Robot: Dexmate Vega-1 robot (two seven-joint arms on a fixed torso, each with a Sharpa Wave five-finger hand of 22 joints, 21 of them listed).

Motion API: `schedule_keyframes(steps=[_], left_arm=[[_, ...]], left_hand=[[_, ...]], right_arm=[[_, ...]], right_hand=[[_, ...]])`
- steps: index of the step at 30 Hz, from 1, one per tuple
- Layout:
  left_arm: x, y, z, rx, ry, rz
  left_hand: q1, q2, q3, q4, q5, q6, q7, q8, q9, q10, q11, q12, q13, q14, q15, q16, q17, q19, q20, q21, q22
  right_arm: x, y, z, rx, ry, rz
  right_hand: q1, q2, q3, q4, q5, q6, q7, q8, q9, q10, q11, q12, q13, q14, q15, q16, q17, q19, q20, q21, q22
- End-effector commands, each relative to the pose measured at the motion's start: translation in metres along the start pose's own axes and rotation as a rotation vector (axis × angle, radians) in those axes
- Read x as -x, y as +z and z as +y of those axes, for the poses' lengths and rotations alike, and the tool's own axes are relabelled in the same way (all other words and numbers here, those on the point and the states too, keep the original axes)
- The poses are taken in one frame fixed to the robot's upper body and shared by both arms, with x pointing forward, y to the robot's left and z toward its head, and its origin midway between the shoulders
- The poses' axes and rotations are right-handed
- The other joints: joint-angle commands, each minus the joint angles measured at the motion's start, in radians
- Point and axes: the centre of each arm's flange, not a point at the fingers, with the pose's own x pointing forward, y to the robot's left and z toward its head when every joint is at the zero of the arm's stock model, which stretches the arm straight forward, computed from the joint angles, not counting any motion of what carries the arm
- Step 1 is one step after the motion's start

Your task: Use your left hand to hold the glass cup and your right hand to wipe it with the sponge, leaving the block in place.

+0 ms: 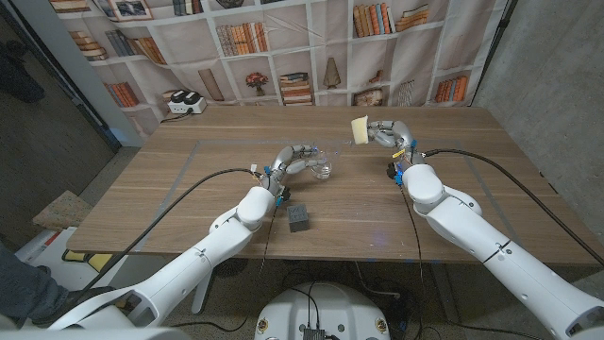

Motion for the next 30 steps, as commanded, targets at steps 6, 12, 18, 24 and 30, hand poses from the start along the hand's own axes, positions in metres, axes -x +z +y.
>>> schedule_keyframes(steps=[6,12,18,24,30], left_arm=[[0.006,-0.006,-0.005,-0.02,0.028,0.085],[0.007,-0.002,-0.003,-0.036,0.009,0.113],[0.007,0.006,0.004,-0.049,-0.024,0.114],[0.011,0.013,0.007,-0.047,-0.007,0.121],[0.012,0.018,0.01,-0.058,0.004,0.122]], left_hand=[[0.082,0.091,0.083,0.076,0.005,0.216,-0.2,-0.005,0.004,0.103,-0.161,0.001,0.003,-0.014,-0.115,-0.001,0.004,-0.006,0.009,0.002,0.002],[0.086,0.092,0.089,0.074,0.003,0.187,-0.187,-0.021,0.004,0.07,-0.157,-0.001,0.006,-0.044,-0.09,-0.004,0.004,-0.014,0.016,0.004,0.003],[0.025,0.067,0.061,0.102,-0.001,0.117,-0.166,-0.058,0.006,-0.015,-0.147,-0.004,0.014,-0.1,-0.066,-0.001,0.007,-0.047,0.03,0.001,0.004],[-0.053,0.049,0.026,0.142,0.009,0.017,-0.124,-0.107,0.009,-0.108,-0.107,0.0,0.023,-0.165,-0.032,0.0,0.009,-0.077,0.055,0.003,0.005],[-0.082,0.041,0.013,0.157,0.013,-0.028,-0.105,-0.125,0.012,-0.14,-0.076,0.003,0.027,-0.181,-0.014,0.001,0.009,-0.084,0.071,0.005,0.005]], right_arm=[[0.002,0.0,0.001,-0.005,0.004,0.0],[0.003,0.0,0.0,-0.01,0.001,-0.002],[0.004,0.0,-0.001,-0.01,0.001,-0.003],[0.004,0.0,0.0,-0.01,0.004,-0.006],[0.004,0.0,0.001,-0.014,0.002,-0.007]], right_hand=[[-0.001,0.011,0.0,0.0,0.005,0.008,-0.014,0.008,0.021,0.001,-0.006,-0.001,0.002,-0.002,-0.013,-0.005,0.004,0.004,0.01,-0.002,0.004],[-0.001,0.011,0.0,0.0,0.005,0.007,-0.013,0.007,0.021,0.002,-0.006,-0.002,0.003,-0.002,-0.012,-0.005,0.004,0.004,0.01,-0.002,0.004],[-0.001,0.011,-0.001,0.0,0.005,0.007,-0.013,0.008,0.021,0.005,-0.005,-0.002,0.004,0.0,-0.012,-0.004,0.005,0.003,0.01,-0.002,0.004],[-0.001,0.012,-0.001,0.0,0.005,0.007,-0.013,0.008,0.021,0.005,-0.006,-0.003,0.004,-0.002,-0.011,-0.005,0.004,0.004,0.011,-0.002,0.004],[0.0,0.01,-0.001,-0.002,0.005,0.008,-0.014,0.008,0.021,0.006,-0.005,-0.004,0.005,-0.001,-0.012,-0.003,0.005,0.003,0.011,-0.002,0.004]])
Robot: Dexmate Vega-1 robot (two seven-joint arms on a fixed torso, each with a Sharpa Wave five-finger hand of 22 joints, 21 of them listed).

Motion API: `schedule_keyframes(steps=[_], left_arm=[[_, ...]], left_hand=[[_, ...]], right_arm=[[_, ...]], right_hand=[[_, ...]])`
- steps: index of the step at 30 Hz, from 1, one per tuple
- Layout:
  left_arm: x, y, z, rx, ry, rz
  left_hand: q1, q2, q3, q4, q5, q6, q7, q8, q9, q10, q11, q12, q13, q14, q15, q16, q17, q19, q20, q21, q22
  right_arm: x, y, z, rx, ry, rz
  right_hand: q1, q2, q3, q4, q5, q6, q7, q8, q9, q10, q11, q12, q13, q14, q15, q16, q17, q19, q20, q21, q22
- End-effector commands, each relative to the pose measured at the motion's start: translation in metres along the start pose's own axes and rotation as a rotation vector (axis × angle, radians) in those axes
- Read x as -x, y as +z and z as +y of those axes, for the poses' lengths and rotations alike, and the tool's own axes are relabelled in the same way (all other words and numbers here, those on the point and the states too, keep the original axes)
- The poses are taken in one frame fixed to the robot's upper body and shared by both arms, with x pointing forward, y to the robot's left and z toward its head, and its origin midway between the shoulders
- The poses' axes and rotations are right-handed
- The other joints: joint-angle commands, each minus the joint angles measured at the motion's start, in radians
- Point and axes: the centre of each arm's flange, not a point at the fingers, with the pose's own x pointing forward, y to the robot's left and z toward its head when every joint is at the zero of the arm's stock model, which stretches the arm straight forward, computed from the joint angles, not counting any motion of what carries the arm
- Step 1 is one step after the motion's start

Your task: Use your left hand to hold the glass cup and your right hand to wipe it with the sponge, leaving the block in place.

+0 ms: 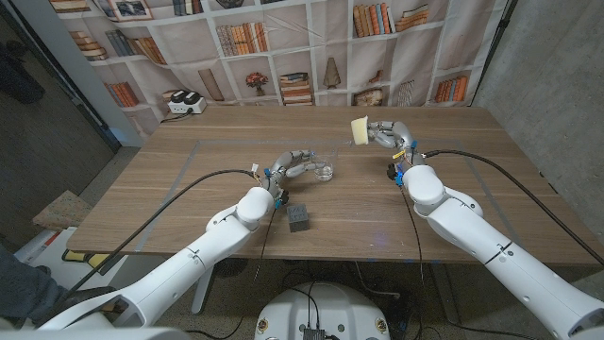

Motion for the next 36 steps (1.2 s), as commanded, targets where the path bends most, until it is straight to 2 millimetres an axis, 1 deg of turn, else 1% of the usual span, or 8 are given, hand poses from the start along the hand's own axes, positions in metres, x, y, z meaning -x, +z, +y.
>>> schedule_keyframes(steps=[1,8,18,23,30,31,33,36], left_arm=[[0.004,0.01,0.008,-0.017,0.016,0.014],[0.007,0.011,0.009,-0.026,0.004,0.026],[0.01,0.006,0.007,-0.022,-0.002,0.048],[0.011,0.006,0.007,-0.034,-0.013,0.069],[0.013,0.003,0.007,-0.047,-0.031,0.106],[0.013,0.002,0.007,-0.05,-0.034,0.111],[0.013,0.001,0.007,-0.05,-0.038,0.12],[0.013,0.0,0.007,-0.053,-0.05,0.132]], left_hand=[[-0.047,-0.007,0.076,0.093,0.009,-0.009,-0.01,-0.008,0.012,-0.018,0.008,0.003,0.004,-0.016,-0.028,0.001,0.004,-0.002,0.014,0.005,0.006],[-0.048,-0.008,0.074,0.094,0.014,-0.035,-0.011,-0.015,0.014,-0.058,0.011,0.001,0.008,-0.045,-0.02,-0.003,0.004,-0.017,0.031,0.003,0.006],[-0.037,-0.005,0.078,0.088,0.018,-0.042,-0.009,-0.015,0.015,-0.079,0.001,0.002,0.01,-0.06,-0.019,-0.002,0.003,-0.021,0.038,0.005,0.007],[-0.037,-0.006,0.077,0.087,0.019,-0.08,-0.003,-0.025,0.016,-0.116,0.014,0.0,0.013,-0.089,-0.011,-0.005,0.004,-0.033,0.043,0.004,0.007],[-0.049,-0.014,0.067,0.092,0.021,-0.182,0.037,-0.041,0.018,-0.2,0.035,-0.001,0.017,-0.142,-0.009,-0.005,0.004,-0.047,0.04,0.006,0.007],[-0.052,-0.014,0.065,0.093,0.021,-0.195,0.043,-0.041,0.018,-0.215,0.043,-0.002,0.017,-0.15,-0.006,-0.005,0.004,-0.052,0.041,0.006,0.007],[-0.06,-0.017,0.059,0.096,0.022,-0.234,0.051,-0.043,0.018,-0.249,0.046,-0.002,0.016,-0.18,0.004,-0.007,0.004,-0.065,0.04,0.004,0.008],[-0.068,-0.019,0.054,0.101,0.024,-0.269,0.061,-0.043,0.018,-0.287,0.061,-0.004,0.016,-0.207,0.014,-0.008,0.004,-0.078,0.047,0.003,0.008]], right_arm=[[0.001,0.0,0.001,-0.004,0.001,-0.005],[0.003,0.0,0.003,-0.01,-0.001,0.0],[0.004,-0.002,0.003,-0.012,0.003,0.004],[0.004,-0.003,0.003,-0.014,0.005,0.002],[0.005,-0.004,0.002,-0.016,0.003,0.005],[0.005,-0.004,0.002,-0.014,0.005,0.003],[0.005,-0.005,0.002,-0.014,0.005,0.005],[0.005,-0.005,0.002,-0.012,0.005,0.002]], right_hand=[[0.005,0.006,-0.001,-0.001,0.005,0.009,-0.014,0.005,0.022,0.006,-0.006,-0.004,0.006,-0.002,-0.011,-0.004,0.005,0.003,0.011,-0.002,0.004],[0.004,0.007,-0.001,0.0,0.005,0.008,-0.013,0.004,0.021,0.006,-0.005,-0.004,0.007,-0.001,-0.011,-0.004,0.005,0.004,0.011,-0.002,0.004],[0.003,0.008,-0.001,0.0,0.005,0.008,-0.013,0.005,0.021,0.006,-0.005,-0.007,0.008,-0.001,-0.011,-0.004,0.005,0.004,0.011,-0.002,0.004],[0.003,0.007,-0.002,0.0,0.005,0.007,-0.012,0.005,0.022,0.006,-0.006,-0.008,0.008,-0.001,-0.011,-0.004,0.005,0.004,0.011,-0.002,0.004],[0.005,0.007,-0.001,-0.002,0.005,0.007,-0.013,0.005,0.021,0.007,-0.005,-0.009,0.009,-0.001,-0.013,-0.004,0.005,0.004,0.012,-0.002,0.004],[0.005,0.007,-0.001,-0.002,0.005,0.007,-0.013,0.005,0.021,0.008,-0.005,-0.009,0.009,0.0,-0.013,-0.003,0.005,0.004,0.012,-0.002,0.004],[0.005,0.007,-0.001,-0.001,0.004,0.008,-0.014,0.005,0.021,0.008,-0.005,-0.009,0.01,0.001,-0.012,-0.003,0.006,0.004,0.013,-0.002,0.004],[0.004,0.007,-0.001,-0.001,0.004,0.008,-0.013,0.005,0.021,0.011,-0.005,-0.008,0.011,-0.001,-0.011,-0.004,0.005,0.005,0.013,-0.002,0.004]])
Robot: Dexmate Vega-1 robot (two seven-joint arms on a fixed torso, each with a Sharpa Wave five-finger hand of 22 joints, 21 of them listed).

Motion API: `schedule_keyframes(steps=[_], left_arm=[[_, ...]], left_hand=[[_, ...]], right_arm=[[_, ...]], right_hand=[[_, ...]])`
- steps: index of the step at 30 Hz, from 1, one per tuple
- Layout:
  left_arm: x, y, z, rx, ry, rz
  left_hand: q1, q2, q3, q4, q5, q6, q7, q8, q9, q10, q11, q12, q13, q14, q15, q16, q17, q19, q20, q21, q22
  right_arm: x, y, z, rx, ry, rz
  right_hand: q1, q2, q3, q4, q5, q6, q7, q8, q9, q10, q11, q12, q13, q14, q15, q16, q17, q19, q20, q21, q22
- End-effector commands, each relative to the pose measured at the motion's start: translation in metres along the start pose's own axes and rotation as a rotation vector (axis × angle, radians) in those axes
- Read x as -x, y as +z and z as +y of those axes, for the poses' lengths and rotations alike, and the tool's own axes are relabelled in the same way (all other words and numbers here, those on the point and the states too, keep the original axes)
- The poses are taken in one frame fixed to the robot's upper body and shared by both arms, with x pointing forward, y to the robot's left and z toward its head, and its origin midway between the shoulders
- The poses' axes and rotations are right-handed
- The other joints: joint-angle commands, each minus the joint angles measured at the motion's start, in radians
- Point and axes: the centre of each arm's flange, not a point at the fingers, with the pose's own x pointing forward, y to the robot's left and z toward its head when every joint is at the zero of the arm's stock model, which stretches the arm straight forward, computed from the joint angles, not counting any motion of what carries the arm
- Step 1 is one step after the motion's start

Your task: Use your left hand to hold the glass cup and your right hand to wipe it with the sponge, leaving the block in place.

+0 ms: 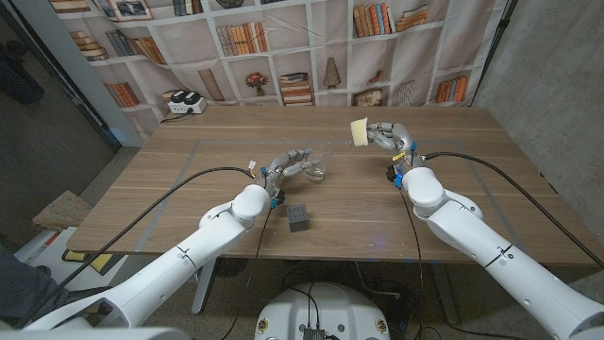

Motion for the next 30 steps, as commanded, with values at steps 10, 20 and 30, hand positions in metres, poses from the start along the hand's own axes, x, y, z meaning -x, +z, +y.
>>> schedule_keyframes(steps=[10,20,30], left_arm=[[-0.001,-0.008,0.0,-0.03,-0.077,0.088],[0.011,0.01,0.021,-0.053,-0.023,0.035],[0.024,0.023,0.043,-0.073,0.05,-0.034]], left_hand=[[-0.045,-0.013,-0.027,0.019,0.011,-0.157,0.041,-0.003,0.001,-0.149,0.053,-0.002,-0.001,-0.111,0.059,0.0,0.007,-0.066,0.041,0.0,0.003],[-0.05,-0.013,-0.03,0.022,0.012,-0.163,0.043,0.002,0.001,-0.158,0.061,0.002,-0.002,-0.119,0.062,0.002,0.008,-0.071,0.047,0.001,0.003],[-0.053,-0.013,-0.033,0.024,0.013,-0.154,0.04,0.01,0.0,-0.154,0.058,0.008,-0.003,-0.118,0.057,0.006,0.008,-0.073,0.045,0.003,0.003]], right_arm=[[0.0,-0.003,-0.004,-0.001,-0.001,0.001],[-0.001,-0.005,-0.005,-0.012,-0.009,0.004],[-0.001,-0.005,-0.001,-0.017,-0.008,0.005]], right_hand=[[0.009,0.009,0.0,-0.004,0.008,0.008,-0.012,0.006,0.021,0.005,-0.003,-0.002,0.007,-0.001,-0.013,-0.004,0.005,0.012,0.028,0.003,0.004],[0.007,0.01,0.0,-0.002,0.008,0.008,-0.011,0.006,0.021,0.007,-0.003,-0.002,0.009,-0.003,-0.011,-0.006,0.004,0.016,0.035,0.004,0.004],[0.003,0.011,0.0,0.001,0.007,0.007,-0.009,0.006,0.021,0.009,-0.003,-0.004,0.01,-0.003,-0.008,-0.007,0.003,0.031,0.052,0.009,0.003]])
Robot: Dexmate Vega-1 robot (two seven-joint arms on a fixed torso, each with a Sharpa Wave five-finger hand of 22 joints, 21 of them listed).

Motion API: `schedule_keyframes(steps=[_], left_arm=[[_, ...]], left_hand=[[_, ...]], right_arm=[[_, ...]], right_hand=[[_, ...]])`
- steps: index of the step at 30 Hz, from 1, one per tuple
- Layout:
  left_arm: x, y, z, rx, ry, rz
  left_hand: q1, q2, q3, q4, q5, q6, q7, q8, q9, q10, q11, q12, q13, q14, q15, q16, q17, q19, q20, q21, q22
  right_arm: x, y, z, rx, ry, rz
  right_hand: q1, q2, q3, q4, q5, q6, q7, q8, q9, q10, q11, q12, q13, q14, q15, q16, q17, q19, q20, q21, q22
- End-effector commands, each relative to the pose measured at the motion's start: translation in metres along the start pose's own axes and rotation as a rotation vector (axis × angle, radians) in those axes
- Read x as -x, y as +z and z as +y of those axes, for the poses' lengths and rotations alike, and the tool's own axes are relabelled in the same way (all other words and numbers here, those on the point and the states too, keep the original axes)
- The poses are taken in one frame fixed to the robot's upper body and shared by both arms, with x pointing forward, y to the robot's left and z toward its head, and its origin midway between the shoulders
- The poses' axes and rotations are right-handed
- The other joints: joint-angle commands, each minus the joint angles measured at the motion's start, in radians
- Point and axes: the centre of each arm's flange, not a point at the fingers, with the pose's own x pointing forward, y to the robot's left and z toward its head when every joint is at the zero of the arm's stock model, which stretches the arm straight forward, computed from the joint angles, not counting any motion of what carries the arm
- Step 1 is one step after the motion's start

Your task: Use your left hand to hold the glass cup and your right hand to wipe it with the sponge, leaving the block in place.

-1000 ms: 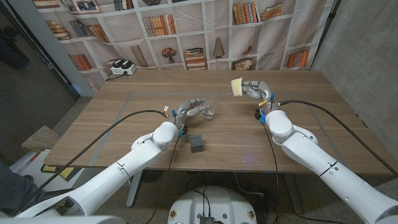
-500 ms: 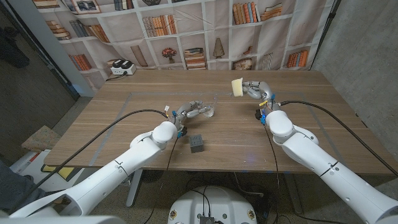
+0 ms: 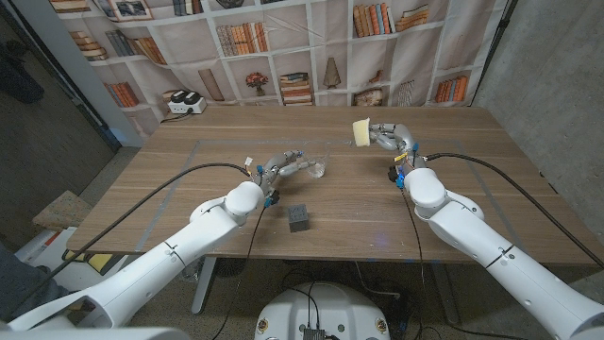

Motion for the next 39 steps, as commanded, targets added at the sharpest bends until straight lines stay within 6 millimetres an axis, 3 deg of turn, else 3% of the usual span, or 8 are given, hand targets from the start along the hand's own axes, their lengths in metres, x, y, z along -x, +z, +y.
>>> schedule_keyframes(steps=[1,19,27,39], left_arm=[[0.015,0.016,0.025,-0.018,0.079,-0.083],[0.026,0.03,0.061,0.097,0.173,-0.269],[0.019,0.037,0.068,0.214,0.138,-0.313],[0.02,0.043,0.069,0.226,0.139,-0.319]], left_hand=[[0.003,-0.007,-0.002,0.001,0.006,0.009,-0.006,0.006,0.003,0.001,-0.005,0.008,0.0,-0.001,-0.008,0.008,0.003,0.002,-0.001,0.003,0.002],[-0.011,-0.004,-0.01,0.009,0.01,0.059,-0.04,0.03,0.002,0.041,-0.046,0.031,-0.003,0.026,-0.046,0.022,0.002,0.004,-0.027,0.009,0.001],[-0.019,0.0,-0.014,0.015,0.013,0.08,-0.053,0.038,0.002,0.06,-0.054,0.038,-0.006,0.045,-0.058,0.029,0.002,0.02,-0.051,0.017,0.001],[-0.027,0.005,-0.017,0.021,0.014,0.096,-0.061,0.042,0.001,0.074,-0.059,0.042,-0.008,0.049,-0.067,0.029,0.002,0.011,-0.052,0.014,0.002]], right_arm=[[0.0,0.0,0.003,-0.006,-0.001,0.002],[0.009,0.005,0.003,0.002,-0.024,-0.013],[0.011,0.007,0.001,0.0,-0.017,-0.01],[0.007,0.004,-0.007,-0.001,-0.012,-0.02]], right_hand=[[-0.003,0.008,0.0,0.001,0.004,0.006,-0.009,0.009,0.021,0.009,-0.003,0.0,0.005,-0.003,-0.008,-0.003,0.003,0.003,0.013,0.009,0.003],[-0.001,0.007,0.001,-0.001,0.004,0.007,-0.009,0.01,0.021,0.008,-0.003,-0.003,0.007,-0.005,-0.009,-0.005,0.002,0.0,0.009,0.006,0.003],[-0.003,0.007,0.001,0.0,0.004,0.007,-0.009,0.01,0.021,0.008,-0.003,-0.004,0.007,-0.006,-0.008,-0.006,0.002,0.0,0.008,0.006,0.003],[-0.005,0.007,0.002,0.001,0.004,0.007,-0.011,0.011,0.021,0.008,-0.004,-0.006,0.008,-0.008,-0.008,-0.007,0.001,-0.002,0.008,0.004,0.003]])
